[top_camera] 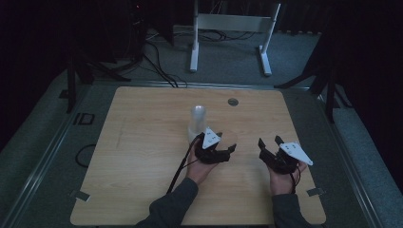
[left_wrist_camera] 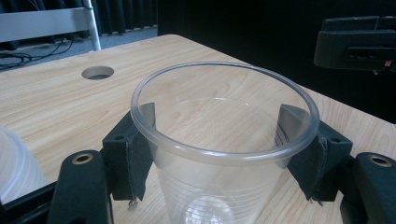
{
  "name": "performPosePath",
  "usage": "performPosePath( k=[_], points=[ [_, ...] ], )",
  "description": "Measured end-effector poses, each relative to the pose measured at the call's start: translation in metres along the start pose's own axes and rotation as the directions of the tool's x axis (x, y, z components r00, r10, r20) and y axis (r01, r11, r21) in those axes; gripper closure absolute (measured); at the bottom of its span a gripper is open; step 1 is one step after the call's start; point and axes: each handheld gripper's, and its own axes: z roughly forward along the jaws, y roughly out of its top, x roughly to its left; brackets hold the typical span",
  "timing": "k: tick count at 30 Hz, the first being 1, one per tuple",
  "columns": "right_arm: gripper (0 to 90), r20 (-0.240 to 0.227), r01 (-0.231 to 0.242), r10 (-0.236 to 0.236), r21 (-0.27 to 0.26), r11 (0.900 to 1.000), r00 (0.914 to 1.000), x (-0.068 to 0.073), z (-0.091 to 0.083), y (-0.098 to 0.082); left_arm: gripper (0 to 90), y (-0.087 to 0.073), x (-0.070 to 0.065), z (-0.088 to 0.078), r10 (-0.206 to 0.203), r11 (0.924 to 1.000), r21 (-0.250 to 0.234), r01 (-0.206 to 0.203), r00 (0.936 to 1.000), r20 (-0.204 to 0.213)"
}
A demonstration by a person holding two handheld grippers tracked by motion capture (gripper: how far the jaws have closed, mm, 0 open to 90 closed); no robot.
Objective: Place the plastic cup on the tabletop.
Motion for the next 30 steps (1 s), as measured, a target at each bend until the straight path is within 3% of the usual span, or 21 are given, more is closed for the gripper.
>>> performPosePath(
  k=[30],
  points=[
    [33.1, 0.000, 0.000, 0.000, 0.003, 1.000, 1.0000, 0.000, 0.000, 0.000, 30.1, -0.018, 0.008, -0.001, -0.004, 0.9997, 0.024, 0.004, 1.0000, -0.004]
  ],
)
